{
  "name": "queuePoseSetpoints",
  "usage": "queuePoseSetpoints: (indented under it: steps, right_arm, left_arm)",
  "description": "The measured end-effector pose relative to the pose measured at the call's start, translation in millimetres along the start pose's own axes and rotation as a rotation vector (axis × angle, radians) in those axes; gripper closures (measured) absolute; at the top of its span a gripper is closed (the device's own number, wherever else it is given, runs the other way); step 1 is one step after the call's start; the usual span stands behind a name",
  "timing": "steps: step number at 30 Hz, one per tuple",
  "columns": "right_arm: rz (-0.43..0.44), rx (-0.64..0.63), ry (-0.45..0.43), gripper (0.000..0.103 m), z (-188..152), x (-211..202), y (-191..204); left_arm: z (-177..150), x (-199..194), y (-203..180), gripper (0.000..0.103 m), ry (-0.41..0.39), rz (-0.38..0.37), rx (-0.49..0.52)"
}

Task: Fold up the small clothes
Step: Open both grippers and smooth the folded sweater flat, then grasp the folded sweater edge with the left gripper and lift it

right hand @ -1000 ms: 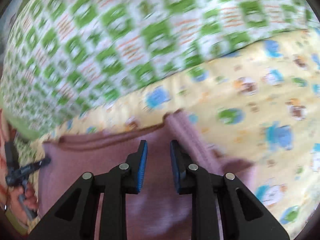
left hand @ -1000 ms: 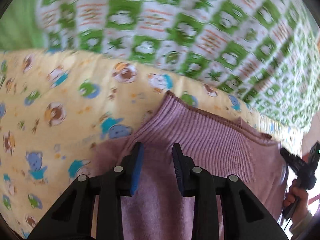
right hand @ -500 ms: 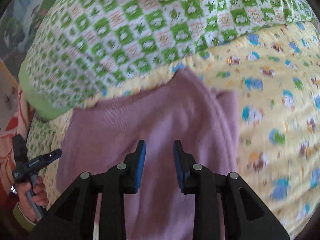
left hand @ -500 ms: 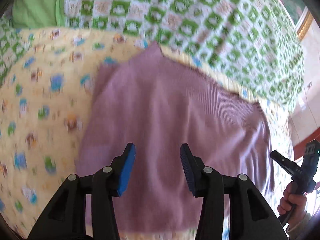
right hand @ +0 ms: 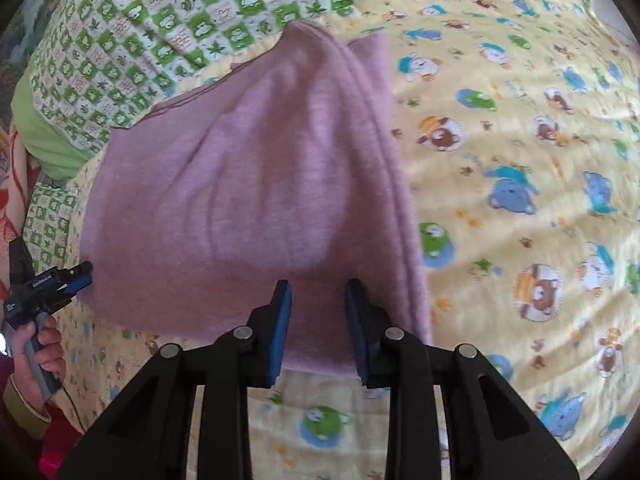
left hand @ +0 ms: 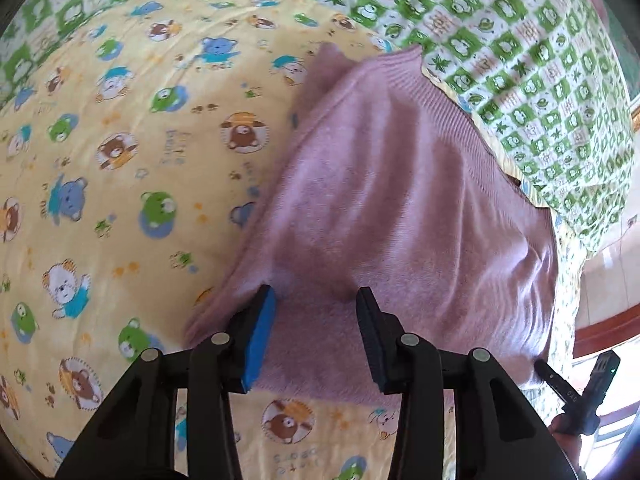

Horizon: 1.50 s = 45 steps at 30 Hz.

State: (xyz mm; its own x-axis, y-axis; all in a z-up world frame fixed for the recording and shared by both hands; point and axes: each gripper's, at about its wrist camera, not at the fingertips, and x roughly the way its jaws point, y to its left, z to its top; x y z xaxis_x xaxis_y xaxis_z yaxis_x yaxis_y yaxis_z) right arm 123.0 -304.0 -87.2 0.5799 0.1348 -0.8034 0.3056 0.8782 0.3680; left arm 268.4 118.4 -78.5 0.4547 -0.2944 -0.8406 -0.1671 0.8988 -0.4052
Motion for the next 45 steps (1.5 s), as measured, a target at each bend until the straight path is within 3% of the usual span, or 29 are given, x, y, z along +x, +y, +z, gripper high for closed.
queuePoseSetpoints:
  steps: [6,13,20,22,25,30,33,36,40,45]
  right_arm:
    - [-0.053,0.029,-0.015,0.073,0,-17,-4]
    - [-0.040,0.035,-0.021,0.073,-4,-32,3]
    - [0.039,0.003,-0.017,0.071,-4,-34,29]
    - [0.071,-0.019,-0.009,0.068,-1,-29,43]
    - [0.107,-0.051,-0.012,0.066,11,-21,67]
    - [0.173,-0.040,-0.022,0.065,28,-14,95]
    - [0.186,-0.063,-0.011,0.065,32,-10,106]
    - [0.189,-0.078,0.004,0.065,35,-5,107]
    - [0.188,-0.072,0.017,0.065,43,0,101]
    - [0.208,-0.066,0.012,0.065,61,3,98]
  left_arm:
    - [-10,-23,7,0.058,-0.015,-0.003,-0.044]
    - [-26,-42,24,0.052,-0.020,0.009,-0.107]
    - [-31,-39,37,0.048,0.022,0.009,-0.170]
    - [-29,-33,40,0.039,0.047,0.011,-0.208]
    - [-25,-23,44,0.037,0.073,0.006,-0.272]
    - [-16,-8,44,0.033,0.029,0.016,-0.355]
    - [-6,-1,36,0.037,-0.007,0.046,-0.339]
    - [3,5,28,0.084,-0.019,0.019,-0.316]
    - [9,-9,-10,0.087,-0.082,0.039,-0.184]
    - [3,-26,-82,0.088,-0.122,-0.055,0.000]
